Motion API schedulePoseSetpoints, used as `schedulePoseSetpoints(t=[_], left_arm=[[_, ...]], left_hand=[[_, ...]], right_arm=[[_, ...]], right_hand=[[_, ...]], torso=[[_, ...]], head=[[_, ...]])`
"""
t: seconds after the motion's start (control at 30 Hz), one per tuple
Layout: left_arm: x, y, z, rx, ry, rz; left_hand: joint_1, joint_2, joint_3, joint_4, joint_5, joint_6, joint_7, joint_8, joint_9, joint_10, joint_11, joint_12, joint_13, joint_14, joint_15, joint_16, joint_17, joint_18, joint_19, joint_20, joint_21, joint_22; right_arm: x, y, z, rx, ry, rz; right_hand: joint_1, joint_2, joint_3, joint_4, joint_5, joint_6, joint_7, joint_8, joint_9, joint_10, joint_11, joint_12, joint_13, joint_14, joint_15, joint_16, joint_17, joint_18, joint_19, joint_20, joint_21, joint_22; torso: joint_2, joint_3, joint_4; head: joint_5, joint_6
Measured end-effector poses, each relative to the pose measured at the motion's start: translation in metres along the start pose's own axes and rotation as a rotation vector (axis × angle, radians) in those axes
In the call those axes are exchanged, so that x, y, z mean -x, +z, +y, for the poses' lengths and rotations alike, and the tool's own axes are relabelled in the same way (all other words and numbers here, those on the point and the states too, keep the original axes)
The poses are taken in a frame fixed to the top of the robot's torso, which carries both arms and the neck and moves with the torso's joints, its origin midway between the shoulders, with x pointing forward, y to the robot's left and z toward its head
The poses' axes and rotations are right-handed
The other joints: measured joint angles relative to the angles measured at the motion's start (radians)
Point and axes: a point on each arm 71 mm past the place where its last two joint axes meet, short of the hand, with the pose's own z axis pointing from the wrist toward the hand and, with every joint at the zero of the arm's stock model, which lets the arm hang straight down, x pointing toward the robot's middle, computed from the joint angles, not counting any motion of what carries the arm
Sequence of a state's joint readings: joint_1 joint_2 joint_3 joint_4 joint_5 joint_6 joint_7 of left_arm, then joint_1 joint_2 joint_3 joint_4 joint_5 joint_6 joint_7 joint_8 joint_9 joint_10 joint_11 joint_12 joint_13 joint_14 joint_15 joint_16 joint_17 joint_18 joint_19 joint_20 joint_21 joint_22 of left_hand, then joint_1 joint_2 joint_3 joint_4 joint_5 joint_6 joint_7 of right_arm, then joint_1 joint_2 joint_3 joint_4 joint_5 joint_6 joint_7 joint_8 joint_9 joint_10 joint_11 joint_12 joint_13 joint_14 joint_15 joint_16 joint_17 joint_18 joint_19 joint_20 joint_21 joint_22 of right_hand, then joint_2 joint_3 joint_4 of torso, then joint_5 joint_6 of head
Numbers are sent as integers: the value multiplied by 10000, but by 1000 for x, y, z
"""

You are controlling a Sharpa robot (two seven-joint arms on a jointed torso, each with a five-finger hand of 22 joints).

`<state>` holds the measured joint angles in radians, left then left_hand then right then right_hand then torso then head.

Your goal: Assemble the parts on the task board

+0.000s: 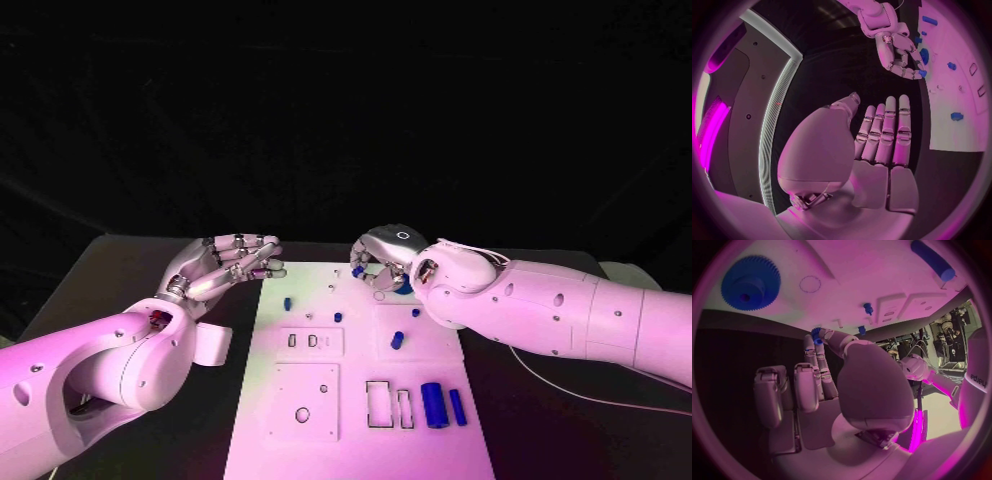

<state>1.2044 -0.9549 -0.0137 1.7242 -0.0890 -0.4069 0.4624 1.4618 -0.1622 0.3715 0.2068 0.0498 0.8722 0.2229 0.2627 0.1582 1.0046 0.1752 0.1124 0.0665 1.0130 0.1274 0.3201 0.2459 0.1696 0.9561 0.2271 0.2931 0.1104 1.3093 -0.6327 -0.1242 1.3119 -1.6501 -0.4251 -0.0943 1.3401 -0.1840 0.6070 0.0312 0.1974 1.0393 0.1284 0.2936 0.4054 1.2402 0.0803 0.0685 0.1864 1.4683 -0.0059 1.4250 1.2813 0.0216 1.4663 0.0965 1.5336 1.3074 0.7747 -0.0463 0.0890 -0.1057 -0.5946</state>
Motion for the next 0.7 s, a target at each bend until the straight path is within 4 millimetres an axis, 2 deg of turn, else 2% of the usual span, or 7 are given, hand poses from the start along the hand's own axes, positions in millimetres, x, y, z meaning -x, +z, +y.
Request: schedulePoseSetpoints(t=[0.33,0.7], left_arm=[[-3,1,-1,-26,-36,96],[-4,2,-5,-84,-37,151]], left_hand=[[0,0,28,-28,0,0,0,0,1,0,0,-49,0,0,0,0,-1,0,0,0,0,0],[0,0,28,-28,0,0,0,0,1,0,0,-49,0,0,0,0,-1,1,0,0,0,-1]], right_arm=[[-3,17,9,17,-10,-325],[-11,24,13,-50,8,-299]], right_hand=[[0,0,-3,0,-9,-19,-13,-19,-2,0,0,-40,64,0,0,-1,0,1,0,0,0,-1],[1,-1,-16,-11,17,-22,-11,-34,18,0,0,-28,76,0,1,-6,0,1,0,1,0,6]], torso=[[30,-1,16],[74,-12,29]], head=[[25,-15],[58,13]])
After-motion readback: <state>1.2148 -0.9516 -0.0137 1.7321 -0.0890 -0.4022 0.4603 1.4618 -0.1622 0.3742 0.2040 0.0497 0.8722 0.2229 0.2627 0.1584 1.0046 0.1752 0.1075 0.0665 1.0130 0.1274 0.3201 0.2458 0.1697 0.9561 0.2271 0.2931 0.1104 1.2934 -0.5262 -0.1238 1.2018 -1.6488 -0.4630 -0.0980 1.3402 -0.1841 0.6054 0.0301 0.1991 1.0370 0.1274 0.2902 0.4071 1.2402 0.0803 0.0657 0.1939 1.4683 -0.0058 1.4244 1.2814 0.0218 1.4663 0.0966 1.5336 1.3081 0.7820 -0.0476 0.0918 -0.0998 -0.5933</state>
